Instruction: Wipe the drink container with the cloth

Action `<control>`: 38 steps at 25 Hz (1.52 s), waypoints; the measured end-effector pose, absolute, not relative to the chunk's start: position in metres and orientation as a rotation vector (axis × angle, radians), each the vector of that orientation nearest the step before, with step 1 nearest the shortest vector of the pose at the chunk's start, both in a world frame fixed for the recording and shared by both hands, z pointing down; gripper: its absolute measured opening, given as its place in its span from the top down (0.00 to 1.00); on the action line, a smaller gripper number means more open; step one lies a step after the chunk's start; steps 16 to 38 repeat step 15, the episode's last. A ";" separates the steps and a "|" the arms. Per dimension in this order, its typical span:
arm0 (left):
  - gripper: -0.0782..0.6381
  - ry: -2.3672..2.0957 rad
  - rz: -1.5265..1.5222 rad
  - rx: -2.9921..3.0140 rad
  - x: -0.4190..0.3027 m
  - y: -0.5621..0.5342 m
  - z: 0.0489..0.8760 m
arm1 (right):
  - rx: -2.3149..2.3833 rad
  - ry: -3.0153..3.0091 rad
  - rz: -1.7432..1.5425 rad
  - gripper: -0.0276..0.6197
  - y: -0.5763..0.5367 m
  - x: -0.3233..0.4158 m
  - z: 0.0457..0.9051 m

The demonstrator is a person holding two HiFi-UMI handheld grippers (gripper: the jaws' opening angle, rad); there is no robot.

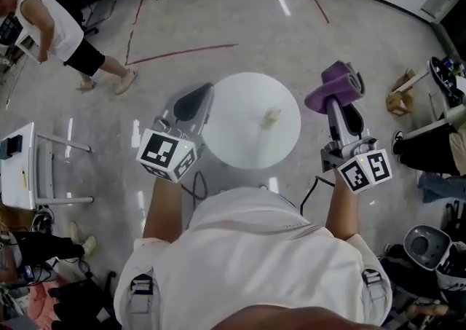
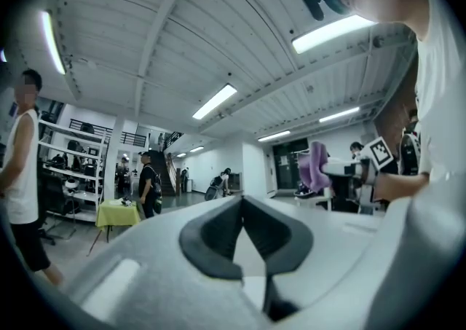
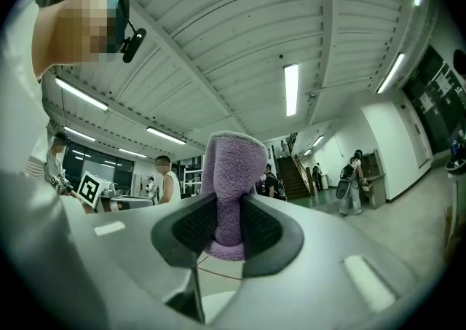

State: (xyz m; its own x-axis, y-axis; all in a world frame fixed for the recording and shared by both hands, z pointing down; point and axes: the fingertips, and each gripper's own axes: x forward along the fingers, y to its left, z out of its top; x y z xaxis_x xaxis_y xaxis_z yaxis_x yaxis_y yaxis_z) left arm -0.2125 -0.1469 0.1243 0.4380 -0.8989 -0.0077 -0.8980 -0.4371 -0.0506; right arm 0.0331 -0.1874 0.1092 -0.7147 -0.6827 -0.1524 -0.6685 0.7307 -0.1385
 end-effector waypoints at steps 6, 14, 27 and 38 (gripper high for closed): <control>0.89 1.590 -0.028 -2.611 -0.202 -0.132 0.126 | -1.053 2.756 -0.087 0.82 -0.169 0.033 0.113; 0.89 1.573 -0.055 -2.651 -0.225 -0.131 0.134 | -1.023 2.781 -0.128 0.82 -0.165 0.001 0.119; 0.89 1.567 -0.054 -2.655 -0.229 -0.129 0.135 | -1.023 2.783 -0.128 0.82 -0.163 -0.005 0.120; 0.89 1.567 -0.054 -2.655 -0.229 -0.129 0.135 | -1.023 2.783 -0.128 0.82 -0.163 -0.005 0.120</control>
